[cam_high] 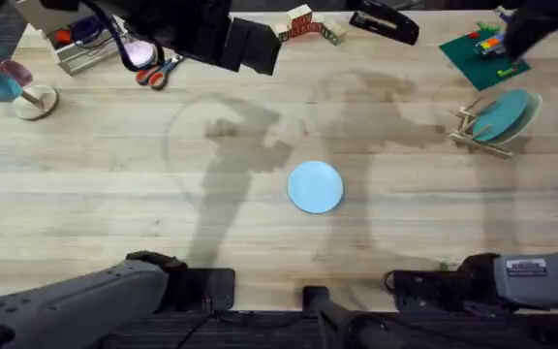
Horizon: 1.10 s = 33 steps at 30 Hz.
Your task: Pick up the plates from the table one by one and place each into a slot on the dish rack.
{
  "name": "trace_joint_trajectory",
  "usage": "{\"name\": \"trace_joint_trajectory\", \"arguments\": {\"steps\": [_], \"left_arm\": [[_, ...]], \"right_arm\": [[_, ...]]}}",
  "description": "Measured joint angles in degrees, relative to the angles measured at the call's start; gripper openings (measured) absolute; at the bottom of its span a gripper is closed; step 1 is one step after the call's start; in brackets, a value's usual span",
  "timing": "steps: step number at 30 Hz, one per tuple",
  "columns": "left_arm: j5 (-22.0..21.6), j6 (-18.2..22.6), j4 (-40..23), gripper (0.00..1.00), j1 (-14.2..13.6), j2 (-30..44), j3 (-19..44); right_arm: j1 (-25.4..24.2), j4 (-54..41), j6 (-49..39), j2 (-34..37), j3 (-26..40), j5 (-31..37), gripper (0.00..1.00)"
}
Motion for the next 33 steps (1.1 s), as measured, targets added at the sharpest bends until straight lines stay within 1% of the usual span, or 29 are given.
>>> {"name": "trace_joint_trajectory", "arguments": {"steps": [1, 2, 7, 13, 15, 19, 24, 26, 28, 29, 30, 31, 32, 33], "left_arm": [[0.0, 0.0, 0.0, 0.993, 0.0, 0.0, 0.0], [0.0, 0.0, 0.0, 0.993, 0.0, 0.0, 0.0], [0.0, 0.0, 0.0, 0.993, 0.0, 0.0, 0.0], [0.0, 0.0, 0.0, 0.993, 0.0, 0.0, 0.0], [0.0, 0.0, 0.0, 0.992, 0.0, 0.0, 0.0], [0.0, 0.0, -0.2, 0.993, 0.0, 0.0, 0.0], [0.0, -0.3, -2.0, 0.992, 0.0, 0.0, 0.0], [0.0, -0.9, -2.6, 0.987, 0.0, 0.0, 0.0], [0.0, -1.6, -3.2, 0.911, 0.0, 0.0, 0.0], [0.0, -1.9, -3.4, 0.842, 0.0, 0.0, 0.0], [0.1, -2.2, -3.7, 0.72, 0.0, 0.0, 0.0], [0.0, -2.4, -4.1, 0.556, 0.0, 0.0, 0.0], [0.1, -2.5, -4.5, 0.423, 0.0, 0.0, 0.0], [0.1, -2.6, -5.2, 0.265, 0.0, 0.0, 0.0]], "right_arm": [[0.8, -0.4, -0.1, -1.1, 0.0, -0.2, 0.977], [1.6, -0.7, -0.1, -2.2, 0.0, -0.3, 0.991], [4.7, -1.7, -0.1, -7.3, 0.0, -1.5, 0.995], [6.1, -1.5, -2.9, -13.5, -1.0, -7.2, 0.996], [6.4, -0.6, -4.0, -15.8, -3.0, -9.5, 0.996], [6.7, 2.0, -6.1, -20.2, -9.7, -14.9, 0.996], [6.9, 4.3, -8.4, -23.1, -18.2, -20.8, 0.997], [6.9, 4.6, -9.1, -23.4, -20.1, -22.6, 0.996], [6.9, 4.9, -9.3, -23.4, -21.1, -23.9, 0.996], [6.9, 5.0, -9.5, -23.4, -21.2, -24.4, 0.996], [6.9, 5.1, -9.6, -23.4, -21.2, -24.9, 0.996], [6.9, 5.2, -9.7, -23.4, -21.2, -25.3, 0.996], [6.9, 5.2, -9.8, -23.4, -21.2, -25.6, 0.996], [6.9, 5.2, -9.9, -23.4, -21.2, -25.9, 0.996]]}}
